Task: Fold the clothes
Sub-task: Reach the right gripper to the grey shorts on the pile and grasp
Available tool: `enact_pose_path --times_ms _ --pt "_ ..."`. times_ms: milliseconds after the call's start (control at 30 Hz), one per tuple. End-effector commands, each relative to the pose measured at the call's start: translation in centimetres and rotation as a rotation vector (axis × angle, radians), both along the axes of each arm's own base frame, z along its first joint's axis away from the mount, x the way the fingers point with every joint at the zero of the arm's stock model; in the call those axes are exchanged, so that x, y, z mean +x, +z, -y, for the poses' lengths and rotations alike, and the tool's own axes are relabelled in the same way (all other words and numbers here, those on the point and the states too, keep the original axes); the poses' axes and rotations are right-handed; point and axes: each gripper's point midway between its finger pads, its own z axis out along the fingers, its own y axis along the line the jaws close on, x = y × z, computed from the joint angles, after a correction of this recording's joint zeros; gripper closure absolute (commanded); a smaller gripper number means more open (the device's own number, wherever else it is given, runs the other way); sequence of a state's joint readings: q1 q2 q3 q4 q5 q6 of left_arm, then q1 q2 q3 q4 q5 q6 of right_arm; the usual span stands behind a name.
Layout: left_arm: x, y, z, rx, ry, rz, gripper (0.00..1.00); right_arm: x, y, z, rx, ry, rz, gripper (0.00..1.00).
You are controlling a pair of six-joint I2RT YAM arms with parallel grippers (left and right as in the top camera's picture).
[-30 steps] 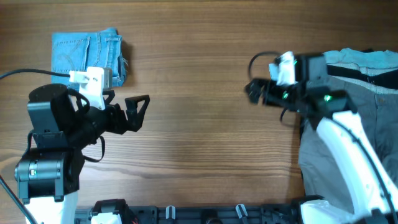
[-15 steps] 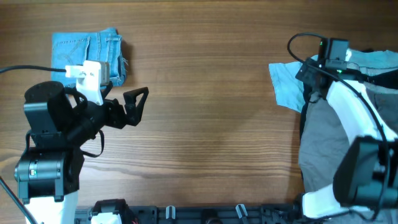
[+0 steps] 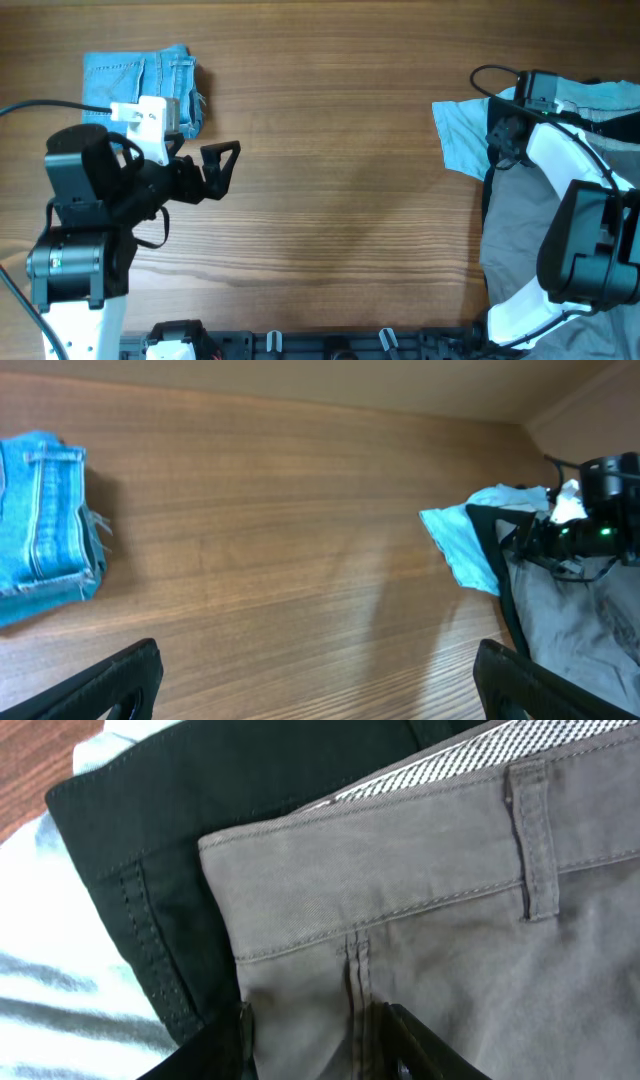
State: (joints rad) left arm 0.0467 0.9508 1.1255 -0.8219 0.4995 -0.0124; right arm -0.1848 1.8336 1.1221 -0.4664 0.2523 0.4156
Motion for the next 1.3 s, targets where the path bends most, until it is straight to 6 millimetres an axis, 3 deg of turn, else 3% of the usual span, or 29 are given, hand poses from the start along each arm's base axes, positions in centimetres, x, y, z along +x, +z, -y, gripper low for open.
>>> enact_pose_path --times_ms 0,167,233,300,400,500,567,733,833,967,1100,1200,1267 --pt "0.1 -0.1 0.4 -0.008 -0.021 -0.020 0.00 0.6 -0.4 -0.6 0.056 0.014 0.016 0.54" --pt "0.4 -0.5 0.4 -0.008 -0.021 -0.034 0.00 -0.1 -1.2 -0.7 0.053 0.033 -0.008 0.55" --pt "0.4 -0.5 0.4 -0.008 -0.021 -0.034 0.00 -0.6 -2.2 -0.8 0.053 0.032 -0.019 0.61" --pt "0.4 -0.5 0.4 -0.009 -0.021 -0.034 0.00 -1.1 -2.4 0.1 0.007 0.011 -0.032 0.81" --pt "0.4 -0.5 0.4 -0.008 -0.021 -0.034 0.00 -1.2 -2.2 0.8 -0.014 -0.009 -0.029 0.96" --pt "0.4 -0.5 0.4 -0.008 -0.021 -0.034 0.00 -1.0 -1.1 1.9 0.004 -0.060 0.009 0.96" --pt "0.4 -0.4 0.4 -0.008 -0.021 -0.034 0.00 -0.7 1.5 3.0 -0.011 -0.073 0.067 0.96" --pt "0.4 -0.4 0.4 -0.009 -0.021 -0.033 0.00 -0.2 12.7 5.7 -0.109 -0.094 0.344 0.96" --pt "0.3 -0.4 0.4 -0.010 -0.023 -0.033 0.00 -0.5 18.4 5.6 -0.172 -0.046 0.476 0.96" --pt "0.0 0.0 1.0 -0.034 -0.055 -0.024 0.00 -0.6 25.8 1.7 -0.154 0.180 0.694 0.96" --pt "-0.3 0.3 1.2 -0.039 -0.063 -0.014 0.00 -2.5 33.1 -5.8 -0.049 0.474 0.925 0.96" --pt "-0.5 0.7 1.2 -0.038 -0.063 0.002 0.00 -4.0 36.5 -11.2 -0.018 0.622 1.020 0.96" --pt "-0.7 1.0 1.2 -0.037 -0.063 0.014 0.00 -5.1 37.6 -15.2 0.028 0.728 1.055 0.96"
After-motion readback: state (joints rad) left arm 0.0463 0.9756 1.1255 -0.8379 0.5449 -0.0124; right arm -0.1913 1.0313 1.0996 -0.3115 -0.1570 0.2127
